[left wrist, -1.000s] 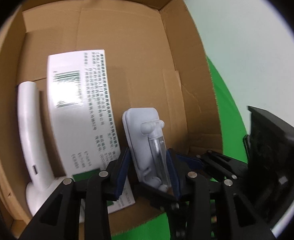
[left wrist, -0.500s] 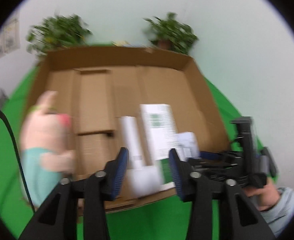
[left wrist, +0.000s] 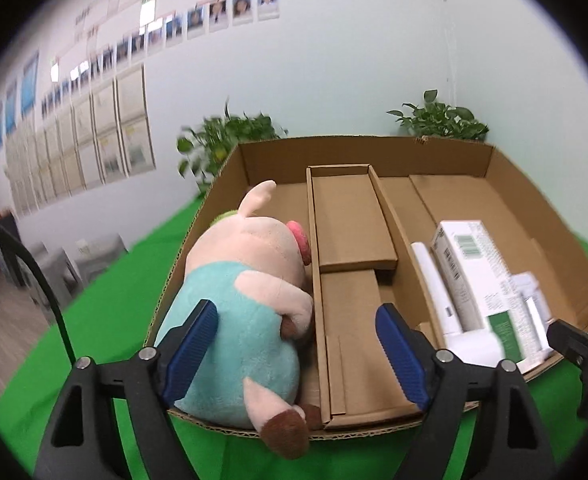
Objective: Organize objects
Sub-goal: 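Withdraw both grippers from the box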
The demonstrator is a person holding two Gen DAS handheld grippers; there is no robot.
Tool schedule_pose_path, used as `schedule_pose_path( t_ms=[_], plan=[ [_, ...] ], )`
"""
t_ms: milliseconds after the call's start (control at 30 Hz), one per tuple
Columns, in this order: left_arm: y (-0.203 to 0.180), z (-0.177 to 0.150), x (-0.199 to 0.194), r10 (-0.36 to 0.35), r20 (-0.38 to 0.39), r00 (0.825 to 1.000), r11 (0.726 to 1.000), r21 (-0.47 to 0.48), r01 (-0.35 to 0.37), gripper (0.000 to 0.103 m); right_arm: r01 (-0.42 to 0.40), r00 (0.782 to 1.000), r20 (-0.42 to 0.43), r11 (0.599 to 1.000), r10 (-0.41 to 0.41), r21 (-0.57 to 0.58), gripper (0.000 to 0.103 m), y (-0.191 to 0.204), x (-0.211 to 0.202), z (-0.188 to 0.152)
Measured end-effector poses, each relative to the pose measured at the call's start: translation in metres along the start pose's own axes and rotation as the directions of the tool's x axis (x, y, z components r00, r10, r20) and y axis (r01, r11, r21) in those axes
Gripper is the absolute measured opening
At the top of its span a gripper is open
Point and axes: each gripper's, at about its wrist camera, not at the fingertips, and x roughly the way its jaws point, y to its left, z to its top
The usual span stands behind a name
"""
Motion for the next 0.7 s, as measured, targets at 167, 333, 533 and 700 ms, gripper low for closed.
schedule_pose_path(
  t_ms=[167,333,533,700],
  plan=[
    [-0.015,-0.007,0.011,0.047,0.030,0.998,0.999,0.026,-0.047,0.092,0.031,0.999,-0.014,0.999,-0.030,0.036,0.103,0.012,0.014,-0.009],
    [-0.016,-0.005,0.013,0.027,0.020,0.999,0.999,0.026,-0.028,0.103,0.080,0.996,-0.034,0.996,-0.079,0.040,0.103,0.010,0.032,-0.019],
    [-0.019,-0.005,0.016,0.052,0.006,0.999,0.998,0.044,-0.052,0.103,0.066,0.996,-0.054,0.997,-0.064,0.037,0.103,0.015,0.047,-0.019],
    [-0.016,-0.006,0.013,0.033,0.014,0.999,0.999,0.028,-0.033,0.103,0.066,0.996,-0.056,0.997,-0.064,0.036,0.103,0.016,0.047,-0.020]
  ],
)
